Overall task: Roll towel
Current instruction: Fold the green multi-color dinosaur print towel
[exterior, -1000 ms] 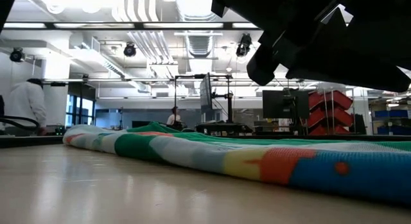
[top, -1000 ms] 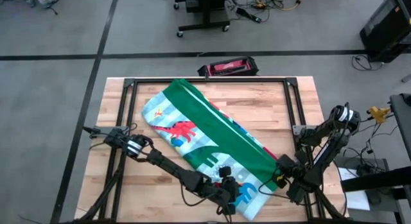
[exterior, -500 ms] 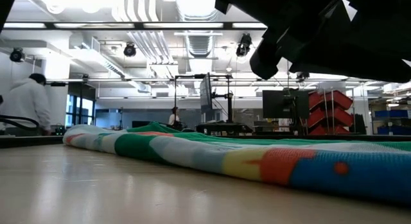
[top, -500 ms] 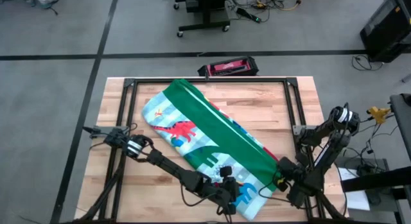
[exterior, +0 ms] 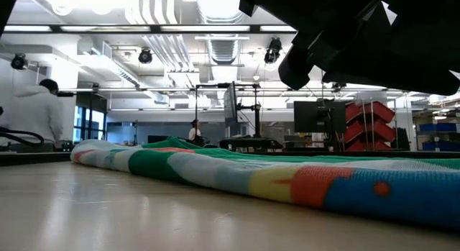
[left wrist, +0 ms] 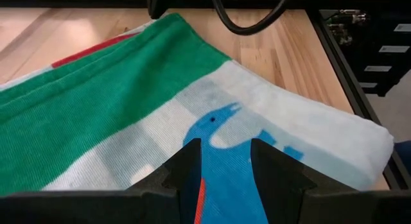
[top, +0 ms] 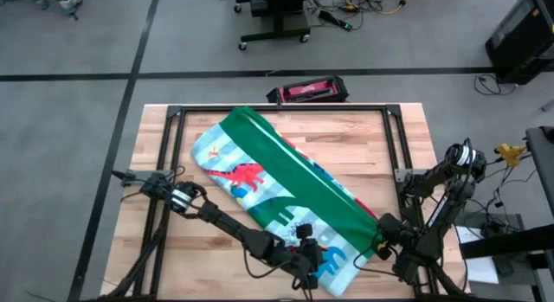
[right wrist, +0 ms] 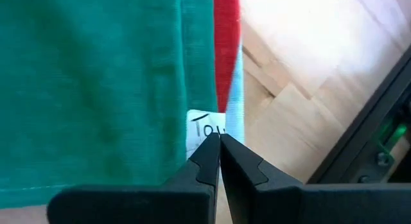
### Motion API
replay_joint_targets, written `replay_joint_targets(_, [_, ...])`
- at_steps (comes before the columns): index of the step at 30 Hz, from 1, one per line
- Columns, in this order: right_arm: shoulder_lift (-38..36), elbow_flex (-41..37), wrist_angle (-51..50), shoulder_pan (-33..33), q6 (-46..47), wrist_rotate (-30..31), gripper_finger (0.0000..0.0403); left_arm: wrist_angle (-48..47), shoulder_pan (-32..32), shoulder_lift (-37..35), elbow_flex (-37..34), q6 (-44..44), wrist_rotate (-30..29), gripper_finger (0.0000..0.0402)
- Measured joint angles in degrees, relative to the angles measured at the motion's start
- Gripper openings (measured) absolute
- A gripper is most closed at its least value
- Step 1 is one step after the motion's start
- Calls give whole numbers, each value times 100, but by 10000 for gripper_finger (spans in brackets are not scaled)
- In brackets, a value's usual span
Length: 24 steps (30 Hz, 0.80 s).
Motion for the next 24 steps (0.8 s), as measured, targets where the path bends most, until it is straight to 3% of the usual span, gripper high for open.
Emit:
replay_joint_targets(13, [257, -242, 554, 15, -54, -148, 0, 3, 0, -2, 0, -15, 0, 119])
replay_joint_targets(24, [384, -211, 442, 28, -252, -276, 0, 60, 0, -2, 0, 82, -112, 119])
